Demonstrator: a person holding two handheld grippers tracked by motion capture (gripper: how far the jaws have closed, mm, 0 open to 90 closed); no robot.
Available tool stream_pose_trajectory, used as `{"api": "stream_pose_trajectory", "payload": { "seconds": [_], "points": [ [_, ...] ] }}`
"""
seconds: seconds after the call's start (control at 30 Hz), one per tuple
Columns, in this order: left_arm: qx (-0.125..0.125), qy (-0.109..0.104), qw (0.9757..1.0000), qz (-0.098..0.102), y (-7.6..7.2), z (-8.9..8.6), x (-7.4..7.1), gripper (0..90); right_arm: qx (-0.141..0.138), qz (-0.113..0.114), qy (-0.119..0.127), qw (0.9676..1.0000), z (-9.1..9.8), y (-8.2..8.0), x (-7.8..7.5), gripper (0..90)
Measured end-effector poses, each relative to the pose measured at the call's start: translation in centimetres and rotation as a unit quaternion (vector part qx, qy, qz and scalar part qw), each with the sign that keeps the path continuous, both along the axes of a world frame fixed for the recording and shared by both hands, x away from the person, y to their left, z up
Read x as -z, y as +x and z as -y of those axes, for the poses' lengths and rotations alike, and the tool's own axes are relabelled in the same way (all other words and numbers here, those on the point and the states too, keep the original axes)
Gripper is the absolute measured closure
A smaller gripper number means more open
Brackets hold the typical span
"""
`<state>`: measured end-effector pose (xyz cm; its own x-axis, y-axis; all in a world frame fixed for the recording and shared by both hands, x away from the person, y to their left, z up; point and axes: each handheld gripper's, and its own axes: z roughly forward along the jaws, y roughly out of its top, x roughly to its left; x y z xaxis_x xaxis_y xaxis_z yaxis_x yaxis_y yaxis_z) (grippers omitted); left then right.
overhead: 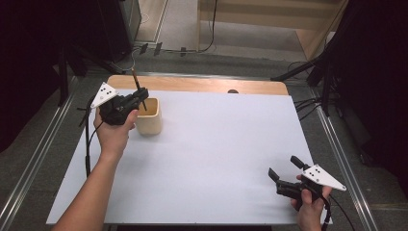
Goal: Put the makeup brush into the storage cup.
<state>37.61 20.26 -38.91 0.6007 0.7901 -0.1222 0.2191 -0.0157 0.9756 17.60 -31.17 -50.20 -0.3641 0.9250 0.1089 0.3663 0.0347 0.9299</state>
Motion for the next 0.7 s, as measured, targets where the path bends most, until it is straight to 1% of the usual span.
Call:
{"api": "stream_pose_trajectory", "payload": {
  "seconds": [0.1, 0.2, 0.27, 0.4, 0.5, 0.57, 0.7],
  "points": [
    [-0.005, 0.002, 1.0, 0.0, 0.4, 0.1, 0.4, 84.7, 0.0, -0.001, 0.0, 1.0, 0.0, 0.0, 0.0, 4.4],
    [-0.012, 0.014, 0.9998, 0.002, 0.7, 0.3, 0.9, 84.7, -0.001, -0.003, 0.0, 1.0, 0.0, 0.1, 0.1, 4.5],
    [-0.017, 0.022, 0.9996, -0.002, 1.0, 0.5, 1.2, 84.8, -0.002, -0.003, -0.001, 1.0, -0.1, 0.1, 0.1, 4.5],
    [-0.019, 0.029, 0.9994, -0.01, 1.3, 0.7, 1.7, 84.7, -0.002, -0.003, -0.002, 1.0, 0.0, 0.1, 0.1, 4.7],
    [-0.022, 0.03, 0.9992, -0.015, 1.5, 0.7, 2.0, 84.7, -0.003, -0.003, -0.002, 1.0, 0.0, 0.1, 0.2, 4.8],
    [-0.028, 0.024, 0.9991, -0.021, 1.6, 0.6, 2.3, 84.7, -0.003, -0.004, -0.001, 1.0, 0.0, 0.1, 0.2, 4.8],
    [-0.035, 0.026, 0.9985, -0.032, 1.8, 0.4, 3.1, 84.7, -0.003, -0.004, 0.001, 1.0, 0.0, 0.1, 0.2, 4.8]
  ]
}}
